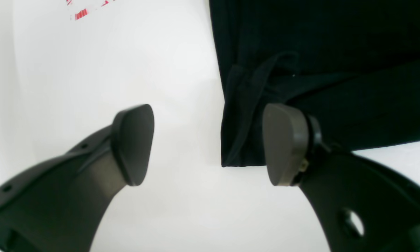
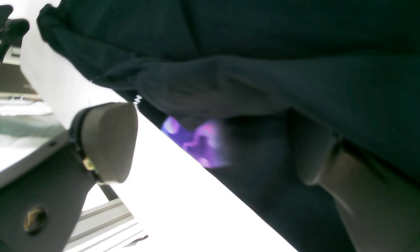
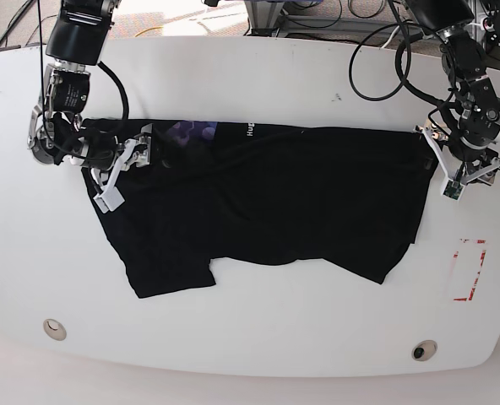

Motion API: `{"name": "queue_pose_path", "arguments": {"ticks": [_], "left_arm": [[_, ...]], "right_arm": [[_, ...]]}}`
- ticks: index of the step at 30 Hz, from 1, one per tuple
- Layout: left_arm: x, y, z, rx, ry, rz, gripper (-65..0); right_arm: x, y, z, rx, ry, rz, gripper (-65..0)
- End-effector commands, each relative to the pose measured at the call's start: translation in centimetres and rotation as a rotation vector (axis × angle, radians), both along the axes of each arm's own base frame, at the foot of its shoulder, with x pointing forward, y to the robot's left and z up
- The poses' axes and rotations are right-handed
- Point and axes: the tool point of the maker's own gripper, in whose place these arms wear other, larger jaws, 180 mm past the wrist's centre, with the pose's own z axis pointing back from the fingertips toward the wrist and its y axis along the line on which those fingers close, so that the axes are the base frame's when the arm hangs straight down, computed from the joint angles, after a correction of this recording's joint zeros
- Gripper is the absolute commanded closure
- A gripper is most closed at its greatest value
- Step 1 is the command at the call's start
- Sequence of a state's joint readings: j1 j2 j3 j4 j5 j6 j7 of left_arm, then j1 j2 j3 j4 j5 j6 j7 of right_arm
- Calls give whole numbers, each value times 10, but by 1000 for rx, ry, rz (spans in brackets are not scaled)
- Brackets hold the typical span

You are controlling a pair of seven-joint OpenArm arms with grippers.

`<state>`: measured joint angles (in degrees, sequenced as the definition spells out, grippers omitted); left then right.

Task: Layout the t-shirt on the table in an organized manner, then fold the t-shirt properly
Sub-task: 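Move the right gripper along the shirt edge toward the sleeve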

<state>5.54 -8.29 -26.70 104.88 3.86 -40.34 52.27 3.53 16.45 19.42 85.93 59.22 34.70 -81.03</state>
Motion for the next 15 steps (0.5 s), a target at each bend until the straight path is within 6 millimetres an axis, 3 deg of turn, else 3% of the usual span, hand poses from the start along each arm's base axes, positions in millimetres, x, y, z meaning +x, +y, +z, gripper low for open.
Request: {"name": "queue_pose_path", "arguments": {"ticks": [1, 6, 12, 15], "left_arm": [[8, 2, 13, 8, -46, -5, -444], [8, 3, 13, 9, -47, -4, -444], [8, 3, 13, 9, -47, -4, -444], [8, 3, 13, 9, -47, -4, -444]], "right_arm": [[16, 6, 17, 11, -68, 12, -650], [28, 28, 27, 41, -101, 49, -650], [61, 30, 49, 64, -158, 43, -650], [74, 24, 49, 85, -140, 21, -650]]}}
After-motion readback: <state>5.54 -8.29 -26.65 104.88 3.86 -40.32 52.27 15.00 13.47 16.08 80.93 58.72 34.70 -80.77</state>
